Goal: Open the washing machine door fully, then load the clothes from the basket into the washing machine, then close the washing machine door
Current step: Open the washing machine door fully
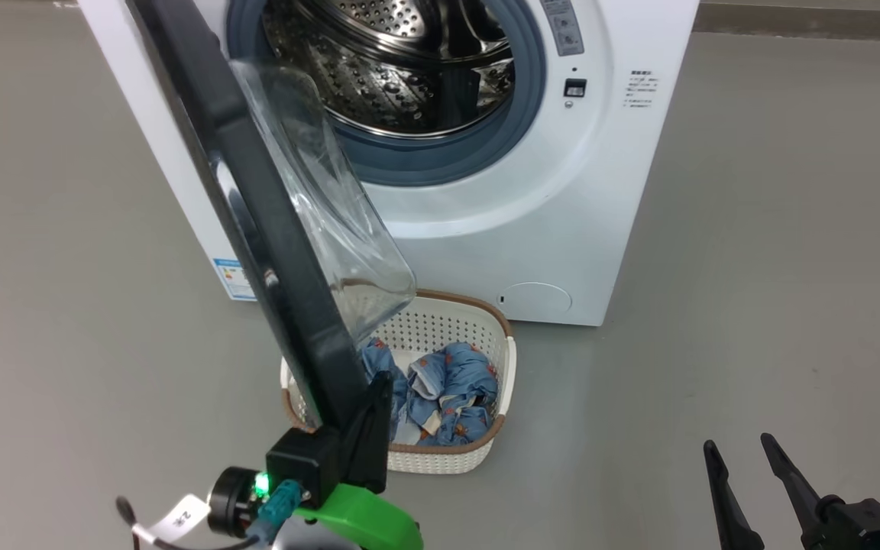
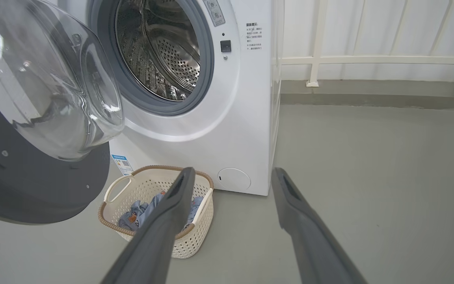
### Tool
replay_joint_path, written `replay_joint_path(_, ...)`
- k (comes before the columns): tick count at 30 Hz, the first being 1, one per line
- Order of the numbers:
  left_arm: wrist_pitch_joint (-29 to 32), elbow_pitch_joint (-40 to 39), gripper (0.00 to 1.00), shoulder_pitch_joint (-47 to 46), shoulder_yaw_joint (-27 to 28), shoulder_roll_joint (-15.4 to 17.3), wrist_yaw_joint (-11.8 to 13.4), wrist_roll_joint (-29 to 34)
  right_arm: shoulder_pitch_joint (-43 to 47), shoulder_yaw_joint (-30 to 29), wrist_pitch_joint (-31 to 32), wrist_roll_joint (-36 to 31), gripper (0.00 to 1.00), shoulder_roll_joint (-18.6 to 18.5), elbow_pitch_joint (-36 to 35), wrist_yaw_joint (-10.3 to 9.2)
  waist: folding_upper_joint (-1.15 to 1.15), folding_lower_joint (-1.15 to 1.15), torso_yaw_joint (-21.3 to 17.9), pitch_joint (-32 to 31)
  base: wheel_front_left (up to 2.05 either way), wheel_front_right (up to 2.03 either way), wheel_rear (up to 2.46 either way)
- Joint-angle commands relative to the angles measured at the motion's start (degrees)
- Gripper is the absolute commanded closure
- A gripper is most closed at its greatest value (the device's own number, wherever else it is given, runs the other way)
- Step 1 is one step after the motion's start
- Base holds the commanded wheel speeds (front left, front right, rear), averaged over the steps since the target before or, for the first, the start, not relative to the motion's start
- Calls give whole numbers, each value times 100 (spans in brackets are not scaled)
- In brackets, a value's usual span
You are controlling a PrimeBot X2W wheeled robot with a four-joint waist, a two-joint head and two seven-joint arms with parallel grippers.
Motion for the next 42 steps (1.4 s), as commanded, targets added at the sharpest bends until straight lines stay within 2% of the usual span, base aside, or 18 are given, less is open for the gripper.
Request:
replay_joint_path(1, -18, -200, 100, -81, 376, 240, 205, 72, -189, 103, -61, 47, 0, -62, -111, 9, 0, 0, 94, 30, 0, 0, 0)
replay_joint_path(6, 14, -515, 100, 107, 421, 330, 373, 75, -198, 98, -65, 32, 0, -62, -108, 9, 0, 0, 278, 44, 0, 0, 0)
replay_joint_path(25, -293, -924, 100, 481, 719, 654, 639, 102, -167, 41, -6, -43, 0, -62, -214, 9, 0, 0, 981, 78, 0, 0, 0)
replay_joint_path(35, -507, -821, 100, 407, 1194, 837, 669, 49, -231, 46, 74, -106, 0, -62, -328, 9, 0, 0, 1072, 217, 0, 0, 0)
replay_joint_path(42, -601, -534, 100, 282, 1789, 963, 671, -57, -311, 11, 150, -174, 0, -62, -465, 9, 0, 0, 1016, 378, 0, 0, 0)
